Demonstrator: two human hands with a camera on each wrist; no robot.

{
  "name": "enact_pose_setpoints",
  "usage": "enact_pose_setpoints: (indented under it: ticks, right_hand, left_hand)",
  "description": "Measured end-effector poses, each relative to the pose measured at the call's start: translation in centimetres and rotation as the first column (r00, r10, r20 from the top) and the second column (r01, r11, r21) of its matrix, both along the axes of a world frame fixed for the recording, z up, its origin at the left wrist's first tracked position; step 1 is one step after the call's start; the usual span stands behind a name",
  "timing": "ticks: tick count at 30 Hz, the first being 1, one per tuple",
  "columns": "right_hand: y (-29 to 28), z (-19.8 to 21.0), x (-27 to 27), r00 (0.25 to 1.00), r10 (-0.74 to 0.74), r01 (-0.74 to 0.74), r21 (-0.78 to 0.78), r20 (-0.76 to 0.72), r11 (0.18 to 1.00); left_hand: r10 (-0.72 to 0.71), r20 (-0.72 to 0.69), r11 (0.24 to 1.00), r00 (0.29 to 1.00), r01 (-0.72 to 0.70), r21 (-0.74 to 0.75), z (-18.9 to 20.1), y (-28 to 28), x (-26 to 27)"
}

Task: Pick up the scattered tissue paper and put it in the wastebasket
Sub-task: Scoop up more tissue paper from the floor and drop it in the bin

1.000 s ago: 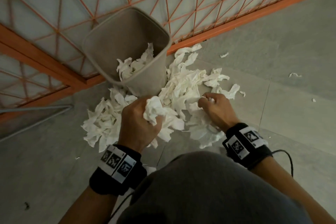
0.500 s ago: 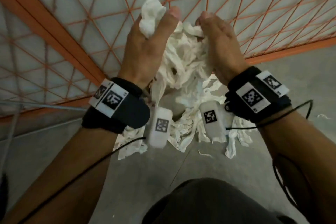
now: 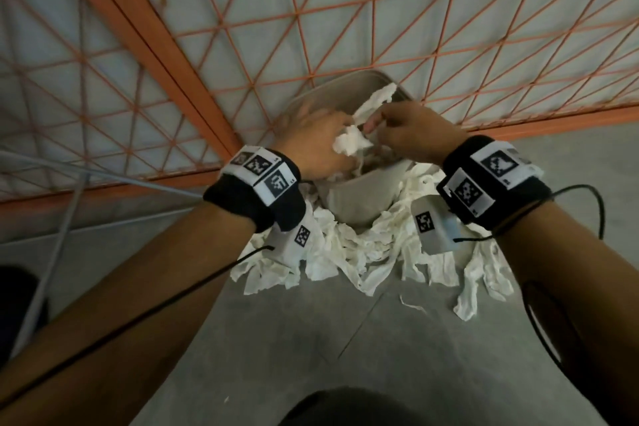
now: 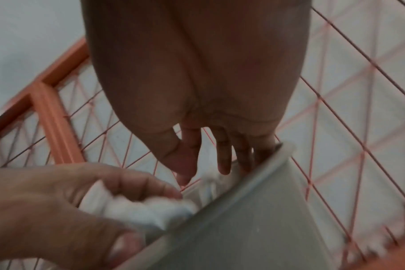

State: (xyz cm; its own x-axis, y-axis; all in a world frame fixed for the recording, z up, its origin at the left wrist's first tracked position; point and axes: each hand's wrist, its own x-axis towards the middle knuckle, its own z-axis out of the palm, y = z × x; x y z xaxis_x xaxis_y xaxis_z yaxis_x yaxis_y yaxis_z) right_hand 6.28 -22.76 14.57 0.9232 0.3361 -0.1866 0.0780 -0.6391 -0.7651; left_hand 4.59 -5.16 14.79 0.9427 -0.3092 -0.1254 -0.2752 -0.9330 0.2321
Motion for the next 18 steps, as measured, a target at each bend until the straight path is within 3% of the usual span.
enact_pose_setpoints:
  ticks: [2,5,7,9,12,14,16,18]
  right_hand:
    - [-0.6,0.3,-0.4,0.981,-0.009,0.029,-0.100,0.195,0.995]
    - [-1.8,0.0,-1.6,0.898,-0.239,0.195,0.153,0.370,0.969]
    - [-3.1,-1.4,-2.6,0.832,-0.412,0.308,0.309,0.371,0.900]
    - [-4.3,-3.8,-3.5,0.782,-0.541,0.422,0.377,0.309,0.825]
    - [-5.3,-9.1,-5.1,0.742,-0.638,0.580,0.281,0.206,0.765]
    - [-5.0,-12.5,-6.9,0.783,-0.612,0.591,0.173,0.112,0.788]
    - [-3.9,-15.2,-8.7,0.842,-0.538,0.537,0.038,0.040,0.843]
    - [-2.1,-17.5,-10.5,0.917,-0.398,0.398,-0.021,0.019,0.917]
  left_hand:
    - [0.006,-0.048,0.996,0.999,-0.011,-0.090,0.7,0.8,-0.5]
    - [0.127,0.029,0.911,0.992,-0.104,-0.398,1.2,2.9,-2.1]
    - [0.318,0.127,0.778,0.939,-0.183,-0.601,0.3,4.5,-3.7]
    - [0.511,0.157,0.679,0.845,-0.284,-0.677,-2.3,6.3,-5.6]
    - [0.595,0.048,0.700,0.803,-0.487,-0.523,-8.8,8.8,-8.8]
    - [0.620,-0.073,0.730,0.781,-0.608,-0.313,-13.3,9.4,-11.2]
    - [0.622,-0.170,0.738,0.764,-0.645,-0.201,-16.8,9.0,-13.3]
    - [0.568,-0.216,0.772,0.794,-0.605,-0.195,-19.2,8.2,-14.6]
